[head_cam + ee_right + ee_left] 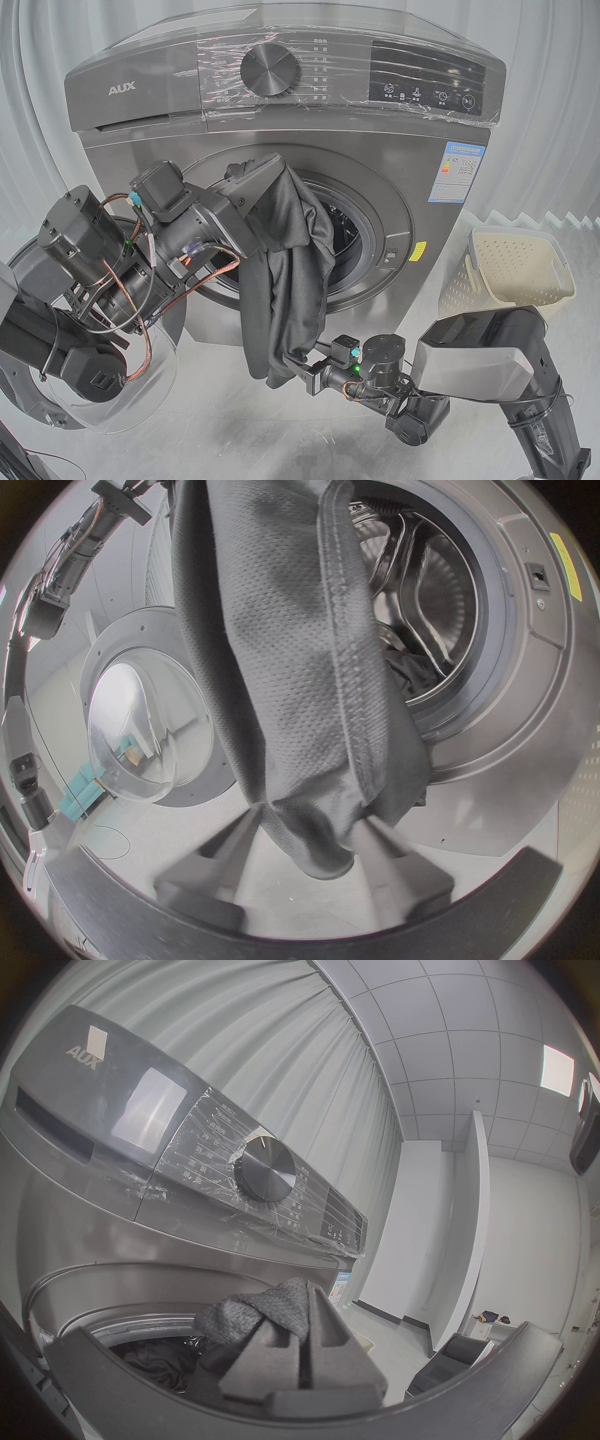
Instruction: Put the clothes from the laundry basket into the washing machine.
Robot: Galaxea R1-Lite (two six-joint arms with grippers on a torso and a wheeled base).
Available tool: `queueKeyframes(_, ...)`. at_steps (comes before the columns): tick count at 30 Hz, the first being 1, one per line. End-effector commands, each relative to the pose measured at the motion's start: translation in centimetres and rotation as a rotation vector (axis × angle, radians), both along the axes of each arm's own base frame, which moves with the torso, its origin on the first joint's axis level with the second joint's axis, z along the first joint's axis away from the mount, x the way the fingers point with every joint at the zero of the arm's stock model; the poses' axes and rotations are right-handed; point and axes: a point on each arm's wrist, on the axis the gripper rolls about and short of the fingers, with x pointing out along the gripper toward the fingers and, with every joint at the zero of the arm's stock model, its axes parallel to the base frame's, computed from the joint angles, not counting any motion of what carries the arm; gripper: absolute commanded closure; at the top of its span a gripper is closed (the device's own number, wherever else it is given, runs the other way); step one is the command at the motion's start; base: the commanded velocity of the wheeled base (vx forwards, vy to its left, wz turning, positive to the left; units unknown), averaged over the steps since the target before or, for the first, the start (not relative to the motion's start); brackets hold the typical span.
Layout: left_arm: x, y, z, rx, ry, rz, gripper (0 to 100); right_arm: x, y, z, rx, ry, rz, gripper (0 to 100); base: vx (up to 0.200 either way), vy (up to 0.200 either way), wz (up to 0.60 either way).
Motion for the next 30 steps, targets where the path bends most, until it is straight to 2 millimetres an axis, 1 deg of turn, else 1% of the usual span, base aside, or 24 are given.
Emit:
queueKeyframes(1,0.1,0.0,0.0,0.001,0.0,0.0,100,-0.2,0.2,0.0,0.002,0.001,0.008,100,0.0,0.0,0.0)
queueKeyframes(7,0.1,0.1,0.0,0.0,0.001,0.003,100,-0.4,-0.1,0.3,-0.002,0.005,0.002,100,0.0,0.0,0.0)
queueKeyframes(9,0.0,0.1,-0.1,0.002,0.003,0.003,100,-0.8,-0.9,1.0,-0.013,0.007,-0.012,100,0.0,0.0,0.0)
queueKeyframes(10,0.0,0.1,-0.1,0.002,0.003,0.003,100,-0.8,-0.9,1.0,-0.013,0.007,-0.012,100,0.0,0.0,0.0)
queueKeyframes(11,0.1,0.4,-0.2,0.003,0.005,0.012,100,-1.1,-1.5,1.9,-0.013,0.008,-0.022,100,0.0,0.0,0.0)
queueKeyframes(14,0.5,1.2,-0.4,0.008,0.008,0.039,100,-1.7,-2.5,3.5,-0.011,-0.001,-0.05,100,0.0,0.0,0.0)
queueKeyframes(15,0.4,1.4,-0.5,0.008,0.012,0.043,100,-2.0,-3.4,4.6,-0.011,-0.011,-0.08,100,0.0,0.0,0.0)
queueKeyframes(16,0.3,1.5,-0.5,0.009,0.014,0.044,100,-2.1,-3.9,5.2,-0.014,-0.018,-0.096,100,0.0,0.0,0.0)
queueKeyframes(17,0.3,1.5,-0.5,0.009,0.014,0.044,100,-2.1,-3.9,5.2,-0.014,-0.018,-0.096,100,0.0,0.0,0.0)
queueKeyframes(18,0.2,2.3,-0.7,0.017,0.021,0.058,100,-2.5,-5.3,6.4,-0.023,-0.034,-0.122,100,0.0,0.0,0.0)
queueKeyframes(19,0.2,2.5,-0.8,0.02,0.024,0.064,100,-2.5,-5.6,6.6,-0.025,-0.036,-0.129,100,0.0,0.0,0.0)
queueKeyframes(20,0.1,2.8,-1.1,0.029,0.037,0.071,100,-2.7,-6.5,7.3,-0.025,-0.039,-0.147,100,0.0,0.0,0.0)
queueKeyframes(22,0.1,2.9,-1.2,0.029,0.039,0.071,100,-2.7,-6.5,7.3,-0.024,-0.04,-0.149,100,0.0,0.0,0.0)
queueKeyframes(23,-0.2,3.6,-1.9,0.047,0.067,0.088,100,-3.0,-8.4,8.3,-0.029,-0.043,-0.194,100,0.0,0.0,0.0)
queueKeyframes(25,-0.4,4.2,-2.7,0.064,0.094,0.101,100,-3.2,-9.8,8.6,-0.039,-0.034,-0.229,100,0.0,0.0,0.0)
queueKeyframes(26,-0.4,4.3,-2.9,0.069,0.102,0.104,100,-3.2,-10.1,8.7,-0.04,-0.033,-0.236,100,0.0,0.0,0.0)
queueKeyframes(30,-0.7,4.6,-4.3,0.093,0.16,0.112,100,-3.2,-12.4,8.9,-0.064,-0.024,-0.296,100,0.0,0.0,0.0)
